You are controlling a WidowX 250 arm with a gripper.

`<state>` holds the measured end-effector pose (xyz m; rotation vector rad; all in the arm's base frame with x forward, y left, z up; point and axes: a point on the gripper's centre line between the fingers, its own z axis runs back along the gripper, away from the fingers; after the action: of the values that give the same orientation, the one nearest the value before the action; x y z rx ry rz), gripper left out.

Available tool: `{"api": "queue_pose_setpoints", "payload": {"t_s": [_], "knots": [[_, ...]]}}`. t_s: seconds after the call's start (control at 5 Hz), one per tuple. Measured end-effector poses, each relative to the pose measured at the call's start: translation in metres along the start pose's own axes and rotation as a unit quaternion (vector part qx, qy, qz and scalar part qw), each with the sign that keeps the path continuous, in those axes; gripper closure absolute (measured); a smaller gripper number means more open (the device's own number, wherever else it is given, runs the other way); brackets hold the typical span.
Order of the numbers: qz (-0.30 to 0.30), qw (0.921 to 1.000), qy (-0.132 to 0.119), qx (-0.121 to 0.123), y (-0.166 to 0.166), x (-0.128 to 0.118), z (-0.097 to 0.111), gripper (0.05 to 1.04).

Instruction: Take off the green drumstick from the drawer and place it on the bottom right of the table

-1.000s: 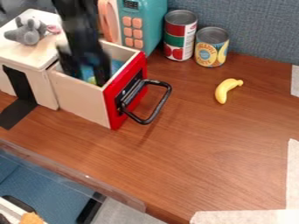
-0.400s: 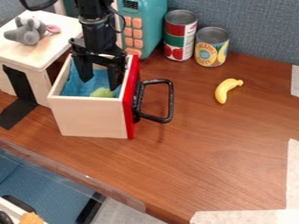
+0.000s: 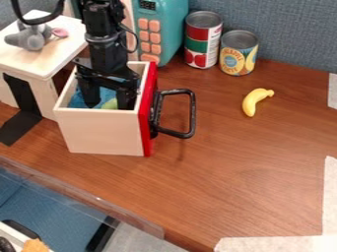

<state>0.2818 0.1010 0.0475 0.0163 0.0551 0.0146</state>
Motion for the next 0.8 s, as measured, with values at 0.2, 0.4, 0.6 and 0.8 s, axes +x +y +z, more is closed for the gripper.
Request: {"api": "queue_pose_setpoints", "payload": {"t_s": [0.2,0.4,0.6,0.8], "knots": [[-0.002,0.9999,0.015,0.004,-0.001,-0.011,-0.007,0.174],[0.007,0.9998,0.016,0.006,0.000,-0.011,-0.008,0.473],[0.012,0.9998,0.013,0.009,0.001,-0.010,-0.008,0.675],[0.020,0.9996,0.001,0.021,0.000,-0.008,0.006,0.677]]}}
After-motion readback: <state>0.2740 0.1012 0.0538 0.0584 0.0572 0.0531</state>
